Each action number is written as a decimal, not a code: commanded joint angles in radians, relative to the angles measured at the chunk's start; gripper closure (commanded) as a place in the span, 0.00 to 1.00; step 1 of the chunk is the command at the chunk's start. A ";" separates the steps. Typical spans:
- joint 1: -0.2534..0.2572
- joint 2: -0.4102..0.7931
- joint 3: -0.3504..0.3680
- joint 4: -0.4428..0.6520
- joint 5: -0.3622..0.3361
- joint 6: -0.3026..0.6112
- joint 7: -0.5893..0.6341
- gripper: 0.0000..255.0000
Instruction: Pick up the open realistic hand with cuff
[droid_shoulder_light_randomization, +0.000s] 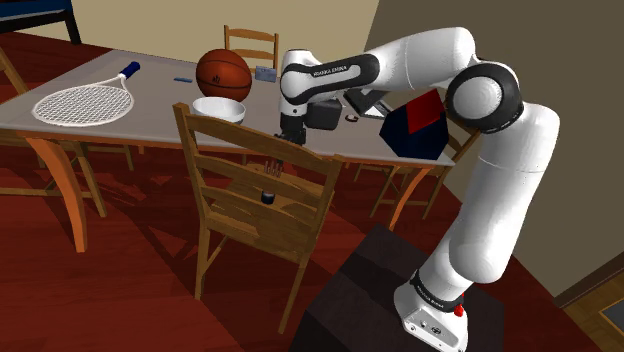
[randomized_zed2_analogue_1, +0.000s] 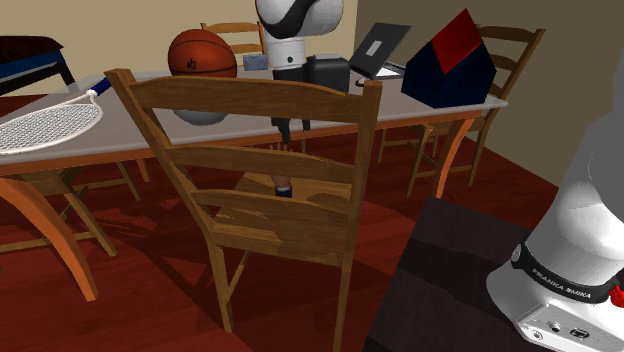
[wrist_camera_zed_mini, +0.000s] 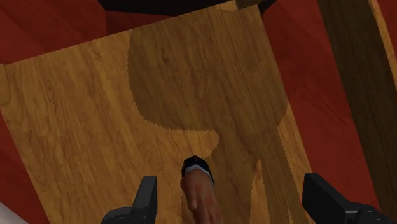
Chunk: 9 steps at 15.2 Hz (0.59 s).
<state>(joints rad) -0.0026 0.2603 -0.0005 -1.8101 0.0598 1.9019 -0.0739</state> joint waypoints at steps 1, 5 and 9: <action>-0.002 0.090 0.003 0.094 0.013 -0.013 -0.004 0.00; -0.011 0.270 0.009 0.291 0.036 -0.048 -0.011 0.00; -0.018 0.459 0.017 0.525 0.053 -0.110 -0.011 0.00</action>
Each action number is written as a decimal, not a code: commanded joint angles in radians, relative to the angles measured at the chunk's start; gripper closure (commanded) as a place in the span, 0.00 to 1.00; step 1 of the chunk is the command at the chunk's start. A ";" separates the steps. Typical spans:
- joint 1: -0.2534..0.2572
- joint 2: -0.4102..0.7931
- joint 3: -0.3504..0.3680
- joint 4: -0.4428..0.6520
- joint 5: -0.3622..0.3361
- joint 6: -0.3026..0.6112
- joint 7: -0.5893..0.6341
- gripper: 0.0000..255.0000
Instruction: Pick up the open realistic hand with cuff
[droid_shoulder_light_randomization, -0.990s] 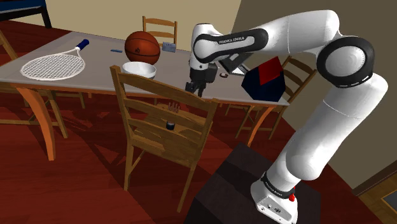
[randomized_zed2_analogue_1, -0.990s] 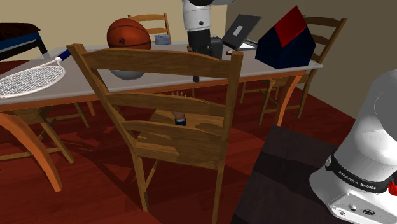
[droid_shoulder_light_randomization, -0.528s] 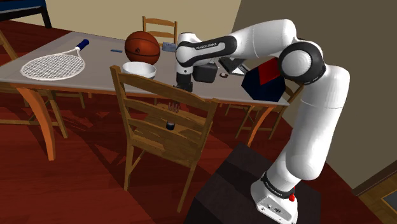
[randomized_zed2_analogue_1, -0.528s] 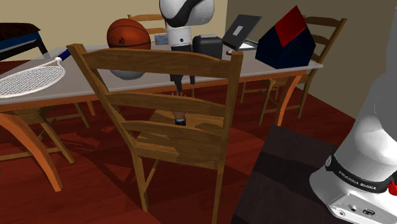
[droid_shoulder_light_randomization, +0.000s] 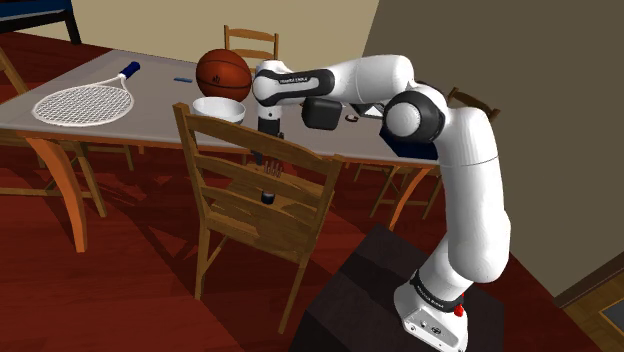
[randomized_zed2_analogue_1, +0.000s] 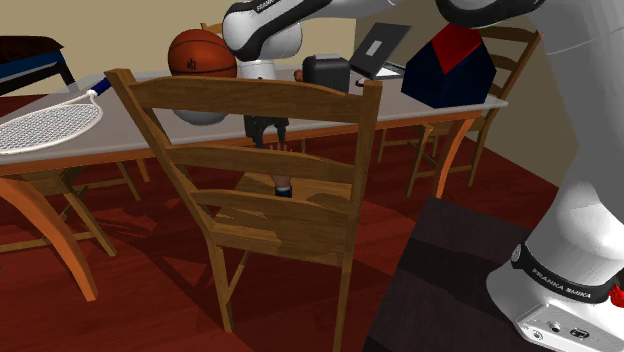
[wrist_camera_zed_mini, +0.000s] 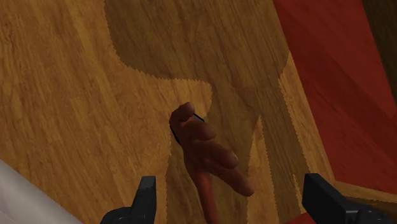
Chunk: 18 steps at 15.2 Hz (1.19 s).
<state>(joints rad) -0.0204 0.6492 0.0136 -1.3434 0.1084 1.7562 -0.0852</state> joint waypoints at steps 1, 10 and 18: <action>0.000 0.075 0.002 0.053 0.005 0.046 -0.001 0.00; 0.013 0.081 -0.008 -0.050 0.014 0.154 -0.012 1.00; 0.054 -0.030 0.006 -0.235 0.016 0.236 0.038 1.00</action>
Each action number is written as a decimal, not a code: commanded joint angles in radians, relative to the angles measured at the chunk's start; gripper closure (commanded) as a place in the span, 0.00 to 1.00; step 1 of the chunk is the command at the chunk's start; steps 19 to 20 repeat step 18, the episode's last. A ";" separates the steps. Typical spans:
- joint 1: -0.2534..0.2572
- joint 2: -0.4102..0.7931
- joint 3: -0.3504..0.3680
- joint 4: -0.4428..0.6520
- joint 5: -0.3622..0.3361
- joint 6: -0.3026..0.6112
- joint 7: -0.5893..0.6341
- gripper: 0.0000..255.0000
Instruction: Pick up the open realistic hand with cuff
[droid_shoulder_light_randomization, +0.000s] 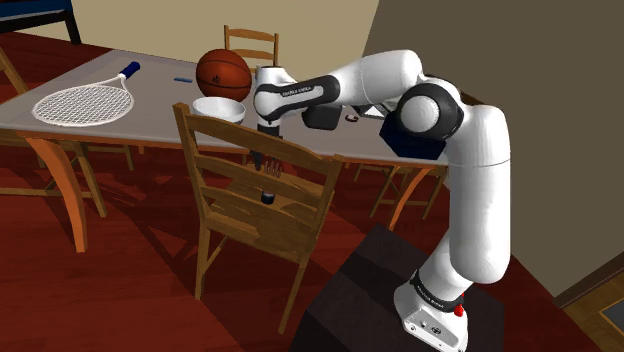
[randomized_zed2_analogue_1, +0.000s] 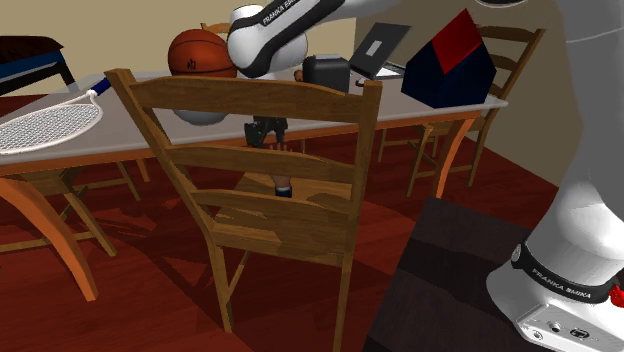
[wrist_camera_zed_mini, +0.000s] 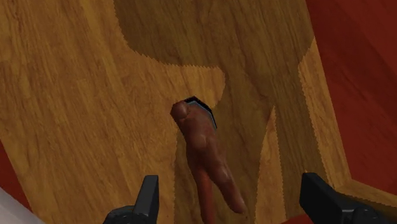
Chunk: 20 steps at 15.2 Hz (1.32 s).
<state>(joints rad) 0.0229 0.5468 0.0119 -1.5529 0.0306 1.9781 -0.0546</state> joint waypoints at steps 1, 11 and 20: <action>-0.049 0.215 0.014 0.235 0.077 -0.112 -0.035 1.00; -0.050 0.161 0.013 0.281 0.076 -0.211 -0.025 1.00; -0.050 0.142 0.012 0.318 0.076 -0.267 -0.019 1.00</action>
